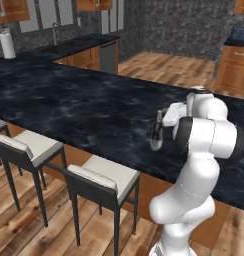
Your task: Get the candle and the wine from the cabinet and move them to the dining counter.
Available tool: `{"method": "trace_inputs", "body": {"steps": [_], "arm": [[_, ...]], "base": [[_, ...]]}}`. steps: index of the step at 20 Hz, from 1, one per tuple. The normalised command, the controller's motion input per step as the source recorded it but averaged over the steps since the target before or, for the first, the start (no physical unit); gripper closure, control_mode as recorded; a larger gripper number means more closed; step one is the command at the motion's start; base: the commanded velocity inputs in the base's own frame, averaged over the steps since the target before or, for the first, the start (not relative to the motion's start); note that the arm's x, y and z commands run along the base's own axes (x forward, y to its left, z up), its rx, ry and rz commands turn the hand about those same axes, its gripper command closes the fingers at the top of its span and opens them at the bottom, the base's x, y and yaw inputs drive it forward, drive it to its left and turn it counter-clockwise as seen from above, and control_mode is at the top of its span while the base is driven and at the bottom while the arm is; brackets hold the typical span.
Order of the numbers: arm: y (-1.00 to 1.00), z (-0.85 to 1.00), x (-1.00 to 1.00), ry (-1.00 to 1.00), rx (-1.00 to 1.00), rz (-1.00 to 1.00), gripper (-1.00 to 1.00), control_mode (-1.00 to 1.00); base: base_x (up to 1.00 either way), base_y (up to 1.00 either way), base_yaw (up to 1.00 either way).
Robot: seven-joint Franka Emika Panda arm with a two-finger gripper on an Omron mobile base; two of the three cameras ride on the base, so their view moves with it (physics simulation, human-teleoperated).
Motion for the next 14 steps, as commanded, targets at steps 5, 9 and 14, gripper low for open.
{"method": "trace_inputs", "body": {"steps": [5,9,14], "arm": [[-0.04,0.50,-0.49,0.00,0.04,0.00,-1.00,-1.00],[-0.01,0.61,-0.63,0.00,0.06,0.00,-1.00,-1.00],[-0.06,0.69,-0.69,0.00,0.05,0.00,-1.00,-1.00]], "base": [[0.00,0.00,0.00],[0.00,0.00,0.00],[0.00,0.00,0.00]]}}
